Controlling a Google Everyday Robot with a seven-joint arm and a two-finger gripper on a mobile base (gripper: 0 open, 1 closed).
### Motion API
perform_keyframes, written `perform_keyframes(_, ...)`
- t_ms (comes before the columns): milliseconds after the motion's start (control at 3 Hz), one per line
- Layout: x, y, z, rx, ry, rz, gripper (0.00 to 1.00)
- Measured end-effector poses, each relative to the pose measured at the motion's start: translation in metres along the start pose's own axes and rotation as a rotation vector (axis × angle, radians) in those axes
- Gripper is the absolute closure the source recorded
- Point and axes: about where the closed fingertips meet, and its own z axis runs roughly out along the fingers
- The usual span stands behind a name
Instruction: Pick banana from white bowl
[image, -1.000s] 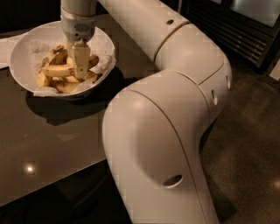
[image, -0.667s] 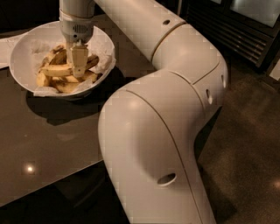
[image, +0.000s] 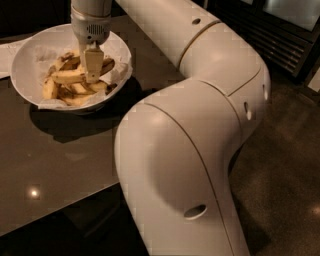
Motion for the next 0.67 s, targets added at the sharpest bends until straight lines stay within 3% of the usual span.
perform_keyframes(667,-0.0043,-0.0095,0.0014,0.043,-0.013,0.010,1.00)
